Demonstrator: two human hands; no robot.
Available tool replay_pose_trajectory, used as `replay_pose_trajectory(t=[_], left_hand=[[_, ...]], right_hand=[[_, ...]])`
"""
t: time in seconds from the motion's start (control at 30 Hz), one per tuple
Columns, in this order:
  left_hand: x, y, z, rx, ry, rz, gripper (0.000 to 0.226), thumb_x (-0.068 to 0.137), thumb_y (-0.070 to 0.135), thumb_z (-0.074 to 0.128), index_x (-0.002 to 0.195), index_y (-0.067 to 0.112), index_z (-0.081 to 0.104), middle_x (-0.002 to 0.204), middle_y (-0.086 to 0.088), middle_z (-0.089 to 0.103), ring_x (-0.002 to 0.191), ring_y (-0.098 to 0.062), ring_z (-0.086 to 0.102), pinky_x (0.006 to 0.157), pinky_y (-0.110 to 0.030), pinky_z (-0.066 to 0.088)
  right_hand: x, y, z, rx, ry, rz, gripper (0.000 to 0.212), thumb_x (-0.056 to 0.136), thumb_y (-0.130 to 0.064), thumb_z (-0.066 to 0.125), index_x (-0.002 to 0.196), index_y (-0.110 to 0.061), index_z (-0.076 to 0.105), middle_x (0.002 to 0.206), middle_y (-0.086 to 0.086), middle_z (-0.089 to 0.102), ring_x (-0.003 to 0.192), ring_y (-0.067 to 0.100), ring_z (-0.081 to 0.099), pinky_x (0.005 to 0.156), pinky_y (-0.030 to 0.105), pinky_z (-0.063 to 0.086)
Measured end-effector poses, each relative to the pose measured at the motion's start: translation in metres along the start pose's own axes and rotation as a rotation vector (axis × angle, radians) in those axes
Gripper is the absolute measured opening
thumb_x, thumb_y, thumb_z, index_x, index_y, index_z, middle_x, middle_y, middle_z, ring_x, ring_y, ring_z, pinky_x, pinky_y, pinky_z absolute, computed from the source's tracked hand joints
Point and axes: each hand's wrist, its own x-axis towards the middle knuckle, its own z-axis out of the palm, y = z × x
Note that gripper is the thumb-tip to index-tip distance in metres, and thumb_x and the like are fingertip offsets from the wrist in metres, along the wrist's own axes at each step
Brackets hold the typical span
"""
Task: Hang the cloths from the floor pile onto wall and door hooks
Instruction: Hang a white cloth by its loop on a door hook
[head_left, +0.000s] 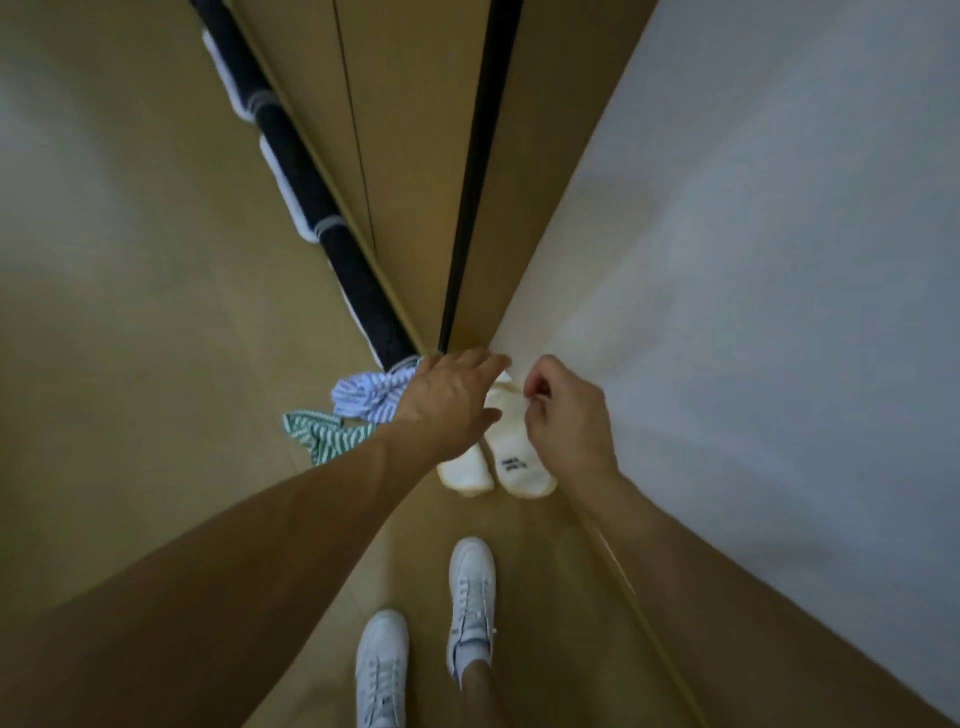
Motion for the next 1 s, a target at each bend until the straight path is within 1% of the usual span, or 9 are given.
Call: replay_pose_trajectory(t=[0.1, 0.17, 0.23, 0.37, 0.47, 0.6, 0.7, 0.83, 1.0], left_hand=[[-0.021, 0.032, -0.063, 0.01, 0.077, 0.061, 0.042, 0.091, 0.037, 0.057, 0.132, 0.031, 0.048, 0.132, 0.005, 0.054, 0.127, -0.017, 0.046, 0.106, -0.033, 0.025], [-0.036, 0.051, -0.105, -0.019, 0.096, 0.088, 0.028, 0.093, 0.035, 0.054, 0.12, 0.028, 0.056, 0.118, 0.003, 0.06, 0.12, -0.019, 0.05, 0.1, -0.032, 0.028], [-0.051, 0.07, -0.147, -0.069, 0.148, 0.138, 0.018, 0.094, 0.031, 0.053, 0.108, 0.023, 0.06, 0.105, 0.001, 0.064, 0.107, -0.02, 0.056, 0.093, -0.031, 0.032], [-0.087, 0.113, -0.223, -0.151, 0.251, 0.242, 0.017, 0.097, 0.026, 0.051, 0.098, 0.013, 0.062, 0.086, -0.006, 0.068, 0.081, -0.026, 0.061, 0.072, -0.033, 0.044], [-0.114, 0.151, -0.271, -0.18, 0.284, 0.305, 0.014, 0.098, 0.026, 0.048, 0.096, 0.015, 0.057, 0.081, -0.004, 0.065, 0.072, -0.023, 0.059, 0.066, -0.04, 0.05], [-0.151, 0.198, -0.325, -0.202, 0.321, 0.401, 0.011, 0.098, 0.028, 0.048, 0.093, 0.021, 0.054, 0.079, 0.002, 0.061, 0.07, -0.017, 0.057, 0.063, -0.04, 0.051], [-0.182, 0.231, -0.356, -0.174, 0.348, 0.489, 0.01, 0.098, 0.028, 0.05, 0.092, 0.021, 0.055, 0.08, 0.003, 0.061, 0.073, -0.017, 0.057, 0.063, -0.036, 0.049], [-0.231, 0.273, -0.383, -0.148, 0.379, 0.57, 0.012, 0.097, 0.029, 0.05, 0.094, 0.02, 0.058, 0.085, 0.004, 0.062, 0.08, -0.017, 0.058, 0.069, -0.037, 0.05], [-0.289, 0.307, -0.393, -0.098, 0.35, 0.66, 0.012, 0.095, 0.026, 0.056, 0.093, 0.018, 0.063, 0.087, 0.004, 0.063, 0.082, -0.017, 0.057, 0.073, -0.038, 0.049]], right_hand=[[-0.023, -0.043, -0.063, 0.065, 0.075, -0.017, 0.021, 0.081, 0.003, 0.053, 0.081, -0.019, 0.053, 0.073, -0.006, 0.059, 0.069, 0.012, 0.058, 0.065, 0.032, 0.051], [-0.039, -0.071, -0.105, 0.091, 0.146, -0.026, 0.024, 0.08, 0.003, 0.055, 0.08, -0.021, 0.053, 0.072, -0.009, 0.059, 0.07, 0.006, 0.058, 0.065, 0.029, 0.051], [-0.056, -0.098, -0.146, 0.104, 0.225, -0.055, 0.024, 0.079, 0.003, 0.056, 0.08, -0.021, 0.053, 0.072, -0.011, 0.059, 0.07, 0.005, 0.058, 0.065, 0.026, 0.051], [-0.092, -0.141, -0.219, 0.111, 0.364, -0.063, 0.026, 0.077, 0.003, 0.055, 0.081, -0.023, 0.052, 0.071, -0.011, 0.058, 0.069, 0.004, 0.057, 0.062, 0.021, 0.048], [-0.122, -0.165, -0.269, 0.115, 0.413, -0.027, 0.027, 0.078, 0.001, 0.054, 0.083, -0.025, 0.051, 0.072, -0.008, 0.059, 0.066, 0.006, 0.057, 0.058, 0.022, 0.047], [-0.163, -0.189, -0.326, 0.116, 0.431, -0.033, 0.019, 0.08, -0.011, 0.058, 0.086, -0.028, 0.054, 0.078, -0.012, 0.06, 0.071, 0.001, 0.057, 0.058, 0.014, 0.045], [-0.194, -0.201, -0.359, 0.013, 0.452, -0.058, 0.002, 0.084, -0.027, 0.062, 0.086, -0.026, 0.061, 0.078, -0.013, 0.063, 0.074, 0.002, 0.057, 0.062, 0.015, 0.042], [-0.247, -0.213, -0.392, -0.09, 0.52, -0.077, 0.016, 0.09, -0.03, 0.058, 0.076, -0.023, 0.062, 0.066, -0.01, 0.058, 0.066, 0.008, 0.053, 0.055, 0.019, 0.033], [-0.327, -0.213, -0.421, -0.079, 0.559, -0.051, 0.017, 0.091, -0.029, 0.058, 0.081, -0.02, 0.069, 0.072, -0.006, 0.065, 0.071, 0.009, 0.058, 0.061, 0.021, 0.04]])
